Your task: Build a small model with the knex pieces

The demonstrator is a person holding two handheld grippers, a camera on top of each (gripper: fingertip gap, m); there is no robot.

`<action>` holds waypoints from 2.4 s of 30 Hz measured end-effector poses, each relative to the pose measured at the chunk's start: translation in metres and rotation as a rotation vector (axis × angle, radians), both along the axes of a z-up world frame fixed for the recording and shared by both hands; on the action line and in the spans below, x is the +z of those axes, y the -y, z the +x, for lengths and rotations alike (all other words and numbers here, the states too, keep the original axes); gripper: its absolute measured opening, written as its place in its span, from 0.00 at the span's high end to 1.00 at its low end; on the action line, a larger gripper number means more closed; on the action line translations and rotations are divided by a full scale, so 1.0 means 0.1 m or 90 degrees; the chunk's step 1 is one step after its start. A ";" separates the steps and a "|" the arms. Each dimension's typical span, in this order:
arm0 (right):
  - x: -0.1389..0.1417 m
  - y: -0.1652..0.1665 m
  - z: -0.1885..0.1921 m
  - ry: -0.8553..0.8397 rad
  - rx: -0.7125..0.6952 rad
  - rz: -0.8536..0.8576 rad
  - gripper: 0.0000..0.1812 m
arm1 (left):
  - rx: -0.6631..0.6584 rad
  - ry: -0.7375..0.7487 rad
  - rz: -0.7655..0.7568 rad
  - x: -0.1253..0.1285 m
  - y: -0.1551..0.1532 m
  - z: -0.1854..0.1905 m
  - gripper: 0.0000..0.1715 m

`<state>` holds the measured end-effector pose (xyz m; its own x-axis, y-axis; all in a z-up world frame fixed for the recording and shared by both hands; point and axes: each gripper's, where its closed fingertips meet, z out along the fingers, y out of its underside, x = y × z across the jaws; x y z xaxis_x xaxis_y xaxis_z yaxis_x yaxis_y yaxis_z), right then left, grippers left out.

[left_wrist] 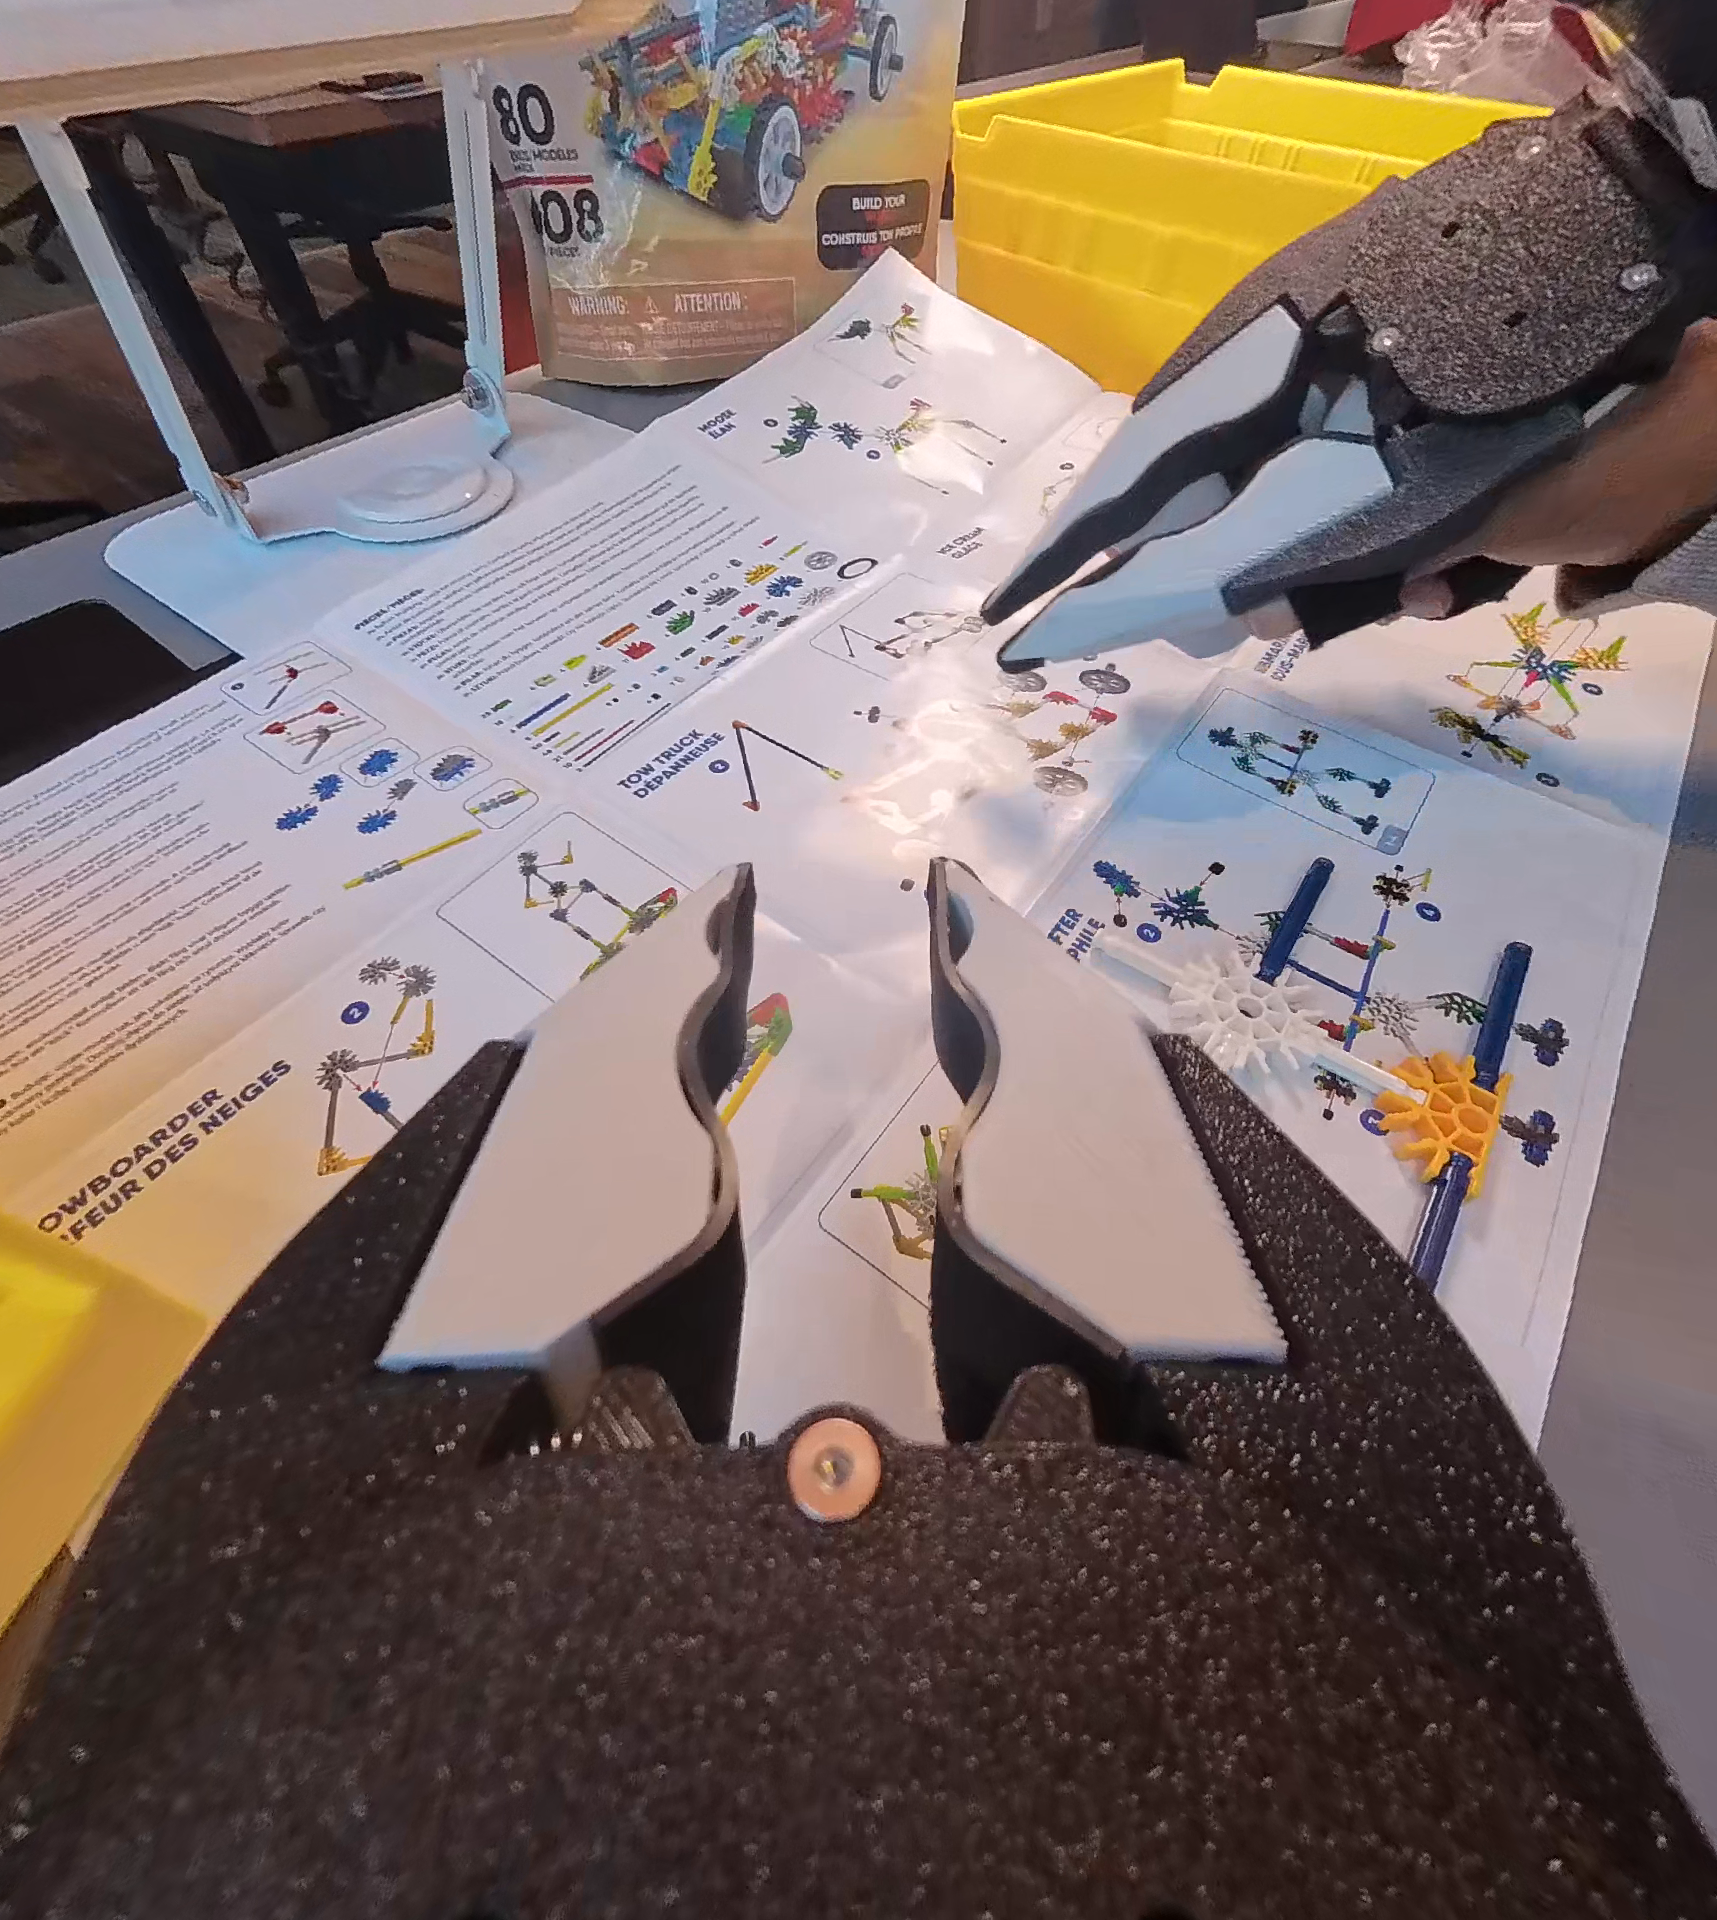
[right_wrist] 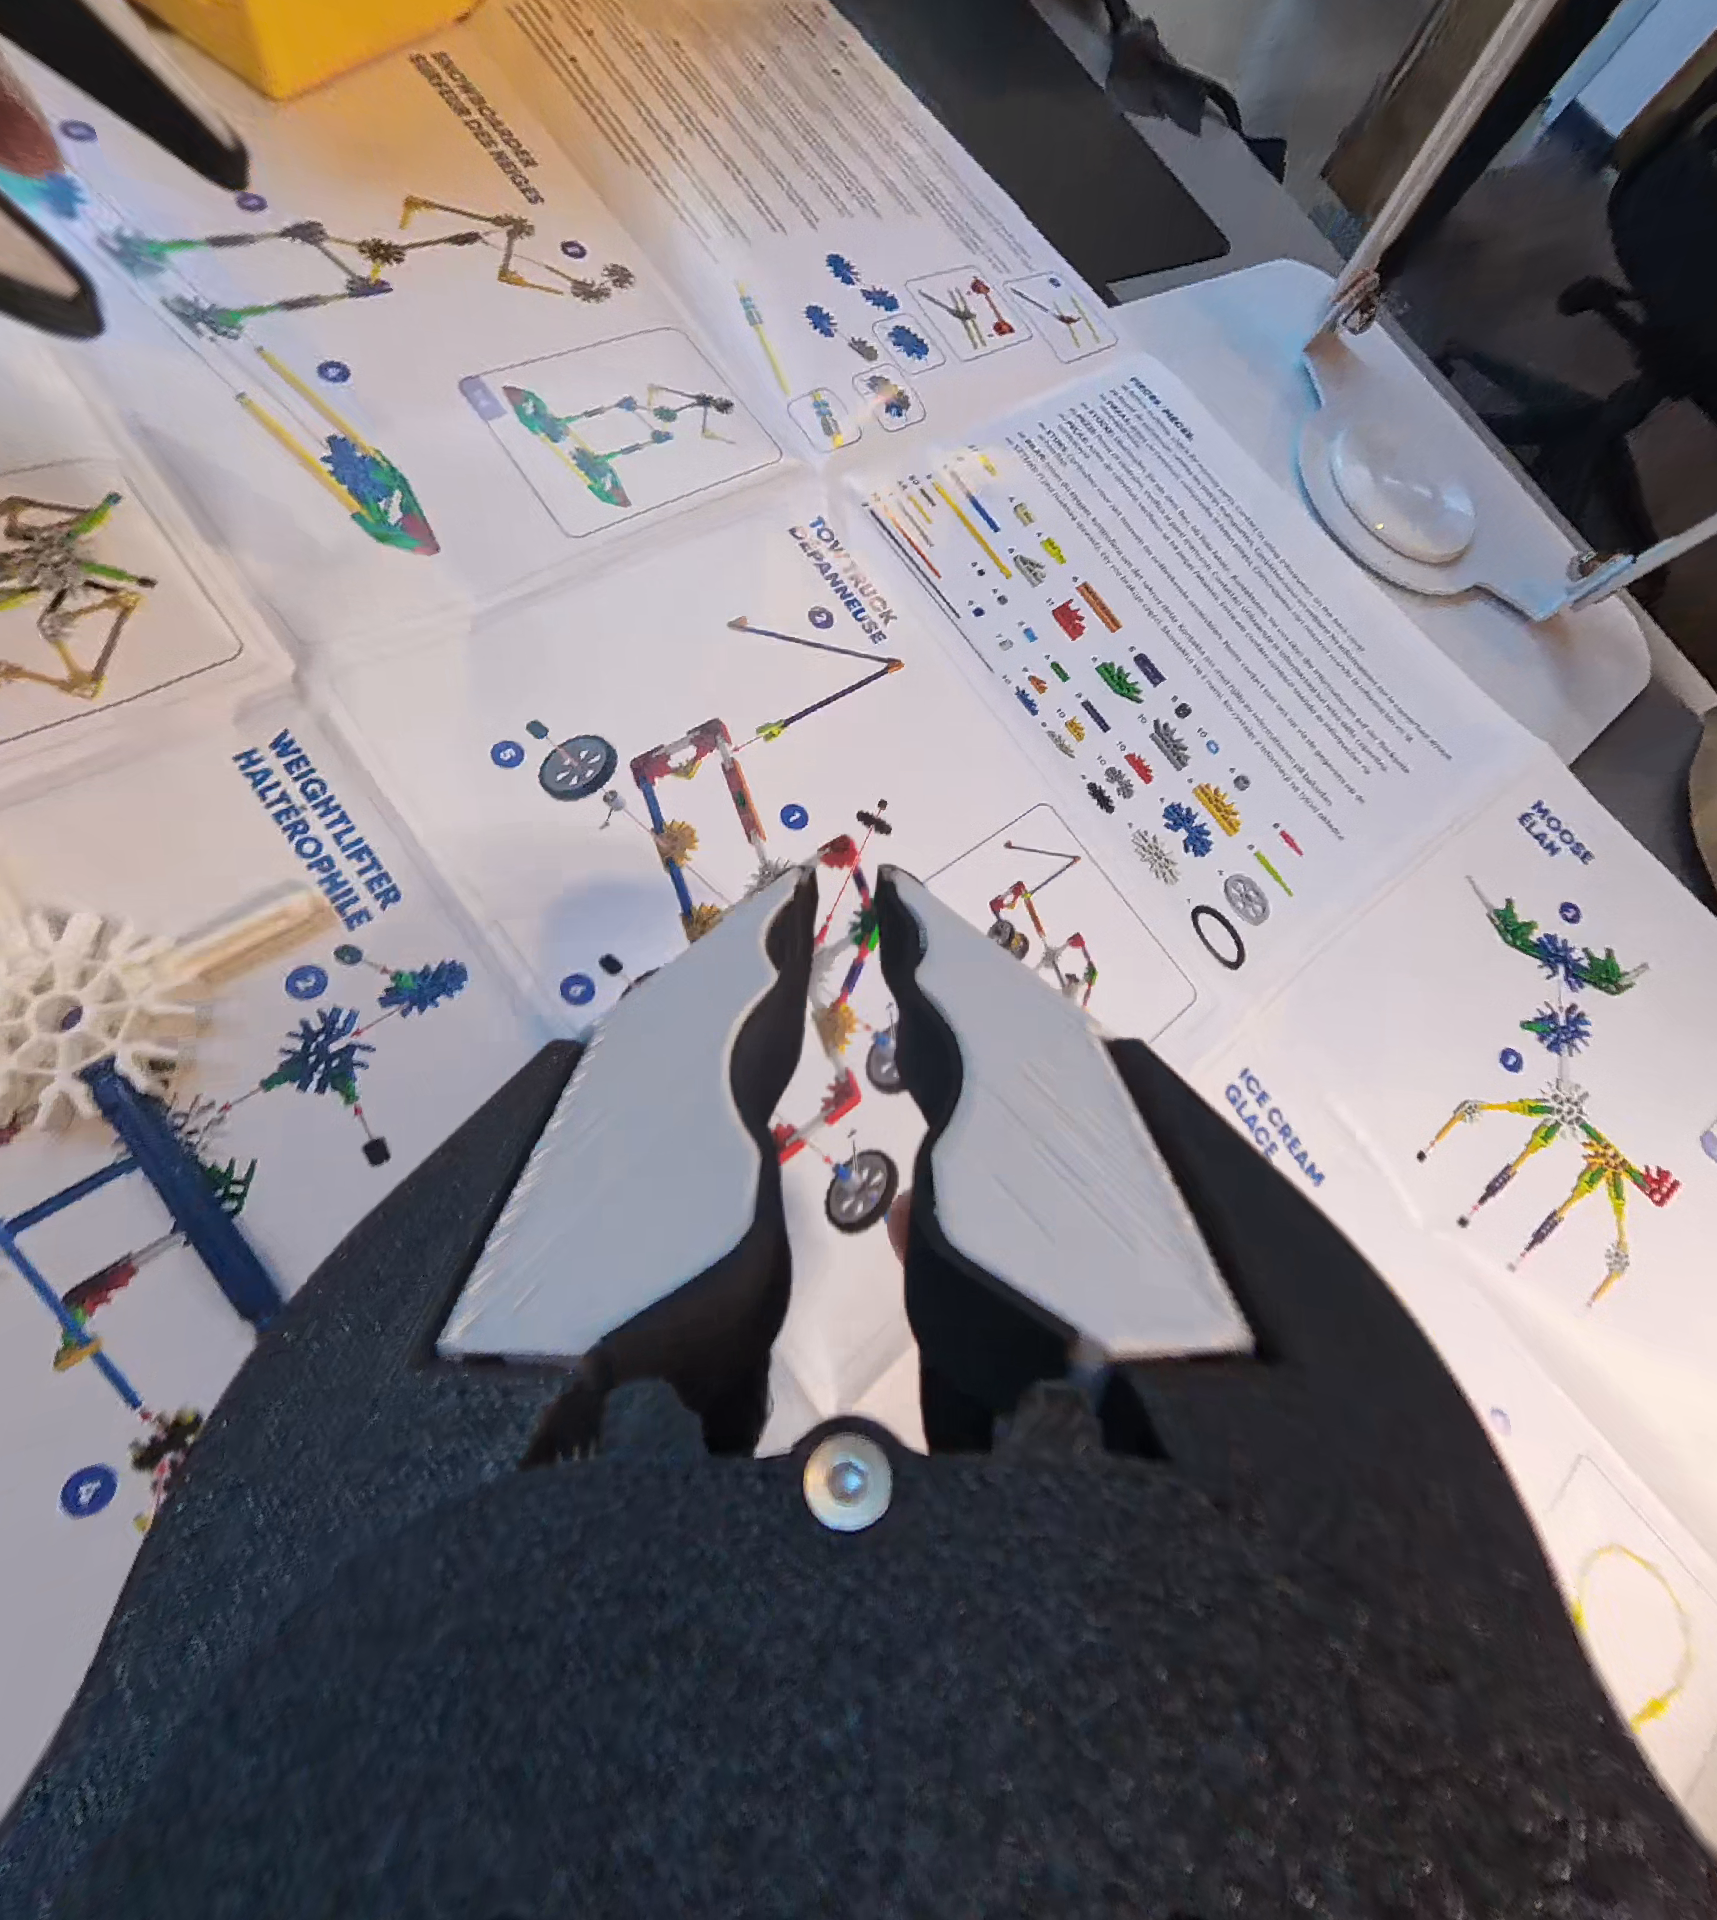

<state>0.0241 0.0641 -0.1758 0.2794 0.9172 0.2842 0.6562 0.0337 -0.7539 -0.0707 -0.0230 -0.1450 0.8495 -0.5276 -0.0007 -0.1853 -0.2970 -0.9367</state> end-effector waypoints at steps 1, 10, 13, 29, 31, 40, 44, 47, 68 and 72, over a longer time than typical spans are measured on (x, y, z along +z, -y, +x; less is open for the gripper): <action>-0.01 -0.03 -0.03 0.000 -0.004 -0.005 0.96 | -0.003 -0.005 -0.001 -0.01 0.00 0.01 0.82; -0.10 0.20 0.09 -0.006 0.036 -0.027 1.00 | -0.055 -0.072 -0.014 -0.13 0.07 0.17 0.83; -0.15 0.27 0.14 0.014 0.048 -0.020 1.00 | -0.059 -0.083 -0.019 -0.16 0.07 0.19 0.83; -0.14 0.30 0.15 0.016 0.064 0.004 1.00 | -0.056 -0.080 -0.027 -0.17 0.06 0.18 0.83; -0.06 0.21 0.16 -0.018 0.036 0.014 0.99 | -0.049 -0.087 -0.029 -0.17 0.04 0.19 0.84; 0.41 -0.24 0.41 -0.197 -0.121 0.035 0.91 | -0.076 -0.092 -0.152 -0.29 -0.32 0.63 0.98; 0.53 -0.31 0.50 -0.216 -0.143 0.066 0.91 | -0.076 -0.141 -0.198 -0.50 -0.53 0.71 1.00; 0.55 -0.34 0.52 -0.230 -0.150 0.056 0.91 | -0.077 -0.145 -0.212 -0.61 -0.56 0.71 1.00; 0.44 -0.25 0.41 -0.205 -0.110 0.059 0.91 | -0.074 -0.177 -0.192 -0.67 -0.55 0.69 1.00; 0.40 -0.21 0.38 -0.198 -0.095 0.056 0.91 | -0.073 -0.183 -0.189 -0.68 -0.54 0.69 1.00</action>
